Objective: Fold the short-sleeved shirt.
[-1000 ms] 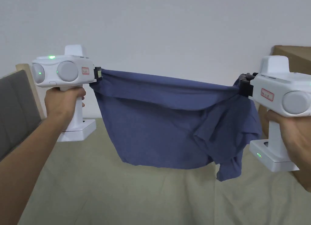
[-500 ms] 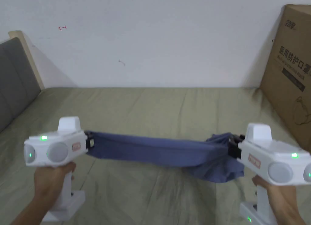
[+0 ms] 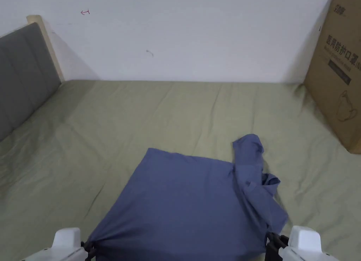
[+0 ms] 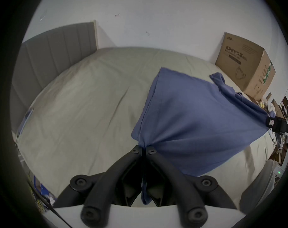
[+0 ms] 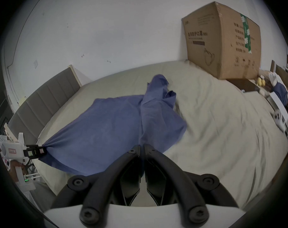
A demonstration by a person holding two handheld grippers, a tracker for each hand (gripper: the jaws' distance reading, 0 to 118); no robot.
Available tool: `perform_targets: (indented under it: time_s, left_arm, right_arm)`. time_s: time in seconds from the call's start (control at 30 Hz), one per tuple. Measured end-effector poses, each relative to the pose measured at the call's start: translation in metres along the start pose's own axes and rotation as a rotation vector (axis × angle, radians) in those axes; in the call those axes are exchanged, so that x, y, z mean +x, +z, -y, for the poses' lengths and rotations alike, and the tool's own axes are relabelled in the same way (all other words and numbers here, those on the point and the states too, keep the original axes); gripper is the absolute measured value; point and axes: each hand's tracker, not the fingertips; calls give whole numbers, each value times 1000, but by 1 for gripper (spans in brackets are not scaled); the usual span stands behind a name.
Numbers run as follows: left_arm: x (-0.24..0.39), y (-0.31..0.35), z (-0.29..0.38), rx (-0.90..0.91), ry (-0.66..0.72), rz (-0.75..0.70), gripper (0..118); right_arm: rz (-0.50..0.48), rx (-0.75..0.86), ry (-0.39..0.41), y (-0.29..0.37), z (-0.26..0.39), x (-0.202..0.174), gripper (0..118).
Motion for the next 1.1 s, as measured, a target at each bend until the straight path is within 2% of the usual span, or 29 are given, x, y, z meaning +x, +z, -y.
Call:
perform_targets:
  time_s: [0.1, 0.3, 0.5, 0.53, 0.57, 0.63, 0.67, 0.7, 0.73, 0.93, 1.1]
  left_arm:
    - [6, 20, 26, -41, -33, -20, 0]
    - [5, 16, 60, -172, -19, -46, 0]
    - [4, 4, 58, -209, 26, -61, 1]
    - [5, 6, 53, -217, 26, -60, 7]
    - [13, 17, 47, -222, 40, -55, 18]
    - [16, 31, 32, -197, 114, -32, 65]
    - [18, 40, 22, -144, 155, 1, 84]
    - [19, 41, 15, -85, 189, 31, 100]
    - [23, 52, 2, -12, 214, 55, 105]
    - [62, 110, -74, 347, 187, 96, 105]
    - [85, 136, -104, 544, 112, 84, 105]
  right_arm:
    - [23, -60, -22, 12, 32, 0, 2]
    - [70, -227, -71, 3, 82, 8, 2]
    - [95, -262, -96, -5, 84, 7, 4]
    - [94, -271, -99, -2, 78, 6, 9]
    - [97, -277, -92, 4, 70, 5, 19]
    - [58, -194, -60, 21, 48, 0, 67]
    - [49, -137, -53, 30, 34, 0, 88]
    - [53, -75, -47, 40, 17, -1, 100]
    - [62, -1, -38, 51, -1, -1, 100]
    - [124, 372, 72, 117, -92, -9, 100]
    - [209, 568, 147, 156, -121, -15, 100]
